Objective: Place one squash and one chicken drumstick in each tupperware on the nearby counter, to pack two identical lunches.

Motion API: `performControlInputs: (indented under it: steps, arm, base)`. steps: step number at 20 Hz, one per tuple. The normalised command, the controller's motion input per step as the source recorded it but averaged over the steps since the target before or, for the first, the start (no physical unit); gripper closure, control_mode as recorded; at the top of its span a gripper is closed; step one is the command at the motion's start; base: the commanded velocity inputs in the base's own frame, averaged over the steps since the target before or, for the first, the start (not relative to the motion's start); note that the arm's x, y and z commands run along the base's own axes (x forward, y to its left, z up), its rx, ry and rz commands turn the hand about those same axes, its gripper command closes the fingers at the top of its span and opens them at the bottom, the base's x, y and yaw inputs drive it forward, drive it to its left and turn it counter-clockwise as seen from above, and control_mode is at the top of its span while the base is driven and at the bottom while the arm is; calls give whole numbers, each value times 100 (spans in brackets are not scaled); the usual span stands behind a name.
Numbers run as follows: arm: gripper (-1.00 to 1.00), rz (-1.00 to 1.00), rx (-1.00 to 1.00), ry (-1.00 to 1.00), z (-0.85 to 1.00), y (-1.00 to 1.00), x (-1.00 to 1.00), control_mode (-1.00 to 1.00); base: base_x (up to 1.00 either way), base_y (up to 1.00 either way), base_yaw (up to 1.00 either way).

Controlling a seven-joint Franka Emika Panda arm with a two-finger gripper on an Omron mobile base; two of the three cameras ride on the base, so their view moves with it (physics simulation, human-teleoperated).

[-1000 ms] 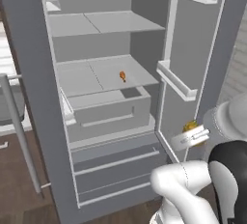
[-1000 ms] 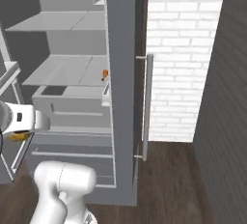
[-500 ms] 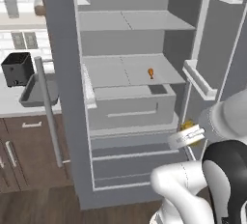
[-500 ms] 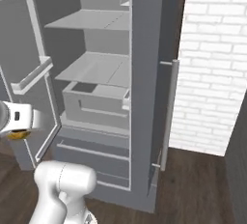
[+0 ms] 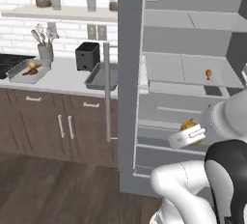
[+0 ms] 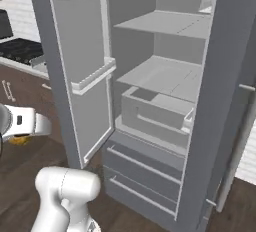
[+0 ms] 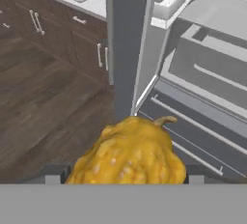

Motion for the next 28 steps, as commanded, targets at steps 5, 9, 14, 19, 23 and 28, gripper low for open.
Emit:
performControlInputs:
  steps: [5, 9, 14, 19, 23, 28]
  arm:
    - [100, 0, 0, 0, 0, 0, 0, 100]
    - [100, 0, 0, 0, 0, 0, 0, 100]
    - [100, 0, 0, 0, 0, 0, 0, 100]
    - [100, 0, 0, 0, 0, 0, 0, 100]
    - [100, 0, 0, 0, 0, 0, 0, 100]
    - [100, 0, 0, 0, 0, 0, 0, 100]
  base:
    - [0, 95, 42]
    - [22, 100, 36]
    - [66, 94, 29]
    - [98, 36, 1]
    - [100, 42, -19]
    - [100, 53, -36]
